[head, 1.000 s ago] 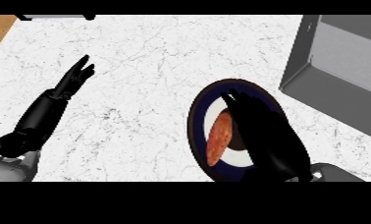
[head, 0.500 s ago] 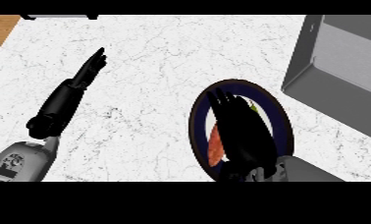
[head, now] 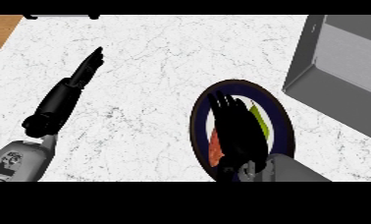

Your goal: Pick the sweet potato from the plate and place it in the cardboard box

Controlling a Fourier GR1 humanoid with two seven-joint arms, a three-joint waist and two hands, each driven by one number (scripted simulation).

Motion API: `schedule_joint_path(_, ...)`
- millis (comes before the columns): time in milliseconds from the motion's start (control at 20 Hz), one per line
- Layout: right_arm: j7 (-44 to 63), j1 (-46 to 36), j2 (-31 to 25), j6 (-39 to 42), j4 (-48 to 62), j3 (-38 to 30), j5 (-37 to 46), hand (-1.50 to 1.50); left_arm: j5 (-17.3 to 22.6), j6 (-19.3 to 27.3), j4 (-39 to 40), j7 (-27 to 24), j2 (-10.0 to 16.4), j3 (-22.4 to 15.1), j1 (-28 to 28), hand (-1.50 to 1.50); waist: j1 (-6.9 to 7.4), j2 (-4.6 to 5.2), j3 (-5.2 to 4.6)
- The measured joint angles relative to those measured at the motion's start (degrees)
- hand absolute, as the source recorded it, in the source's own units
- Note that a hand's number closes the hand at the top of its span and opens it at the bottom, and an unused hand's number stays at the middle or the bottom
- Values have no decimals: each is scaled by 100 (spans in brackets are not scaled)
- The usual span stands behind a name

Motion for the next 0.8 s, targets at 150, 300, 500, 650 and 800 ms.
schedule_joint_path(150, -136, 160, 157, 5, 181, -19, 171, -150, -47, -40, -76, 106, -54, 50, -24, 0, 7, 0, 1)
schedule_joint_path(300, -238, 236, 320, 56, 315, -94, 287, -150, -107, -81, -69, 169, -112, 103, -64, 0, 6, 2, 2)
schedule_joint_path(500, -293, 328, 438, 99, 568, -169, 508, -150, -161, -145, 39, 62, -172, 173, -38, 0, 1, 3, 1)
schedule_joint_path(650, -305, 459, 514, 120, 682, -173, 710, -150, -169, -200, 54, 104, -205, 235, -80, 0, -3, 3, 1)
schedule_joint_path(800, -443, 650, 534, 151, 752, -293, 840, -150, -282, -187, 37, 132, -307, 239, -55, 0, -1, 2, 3)
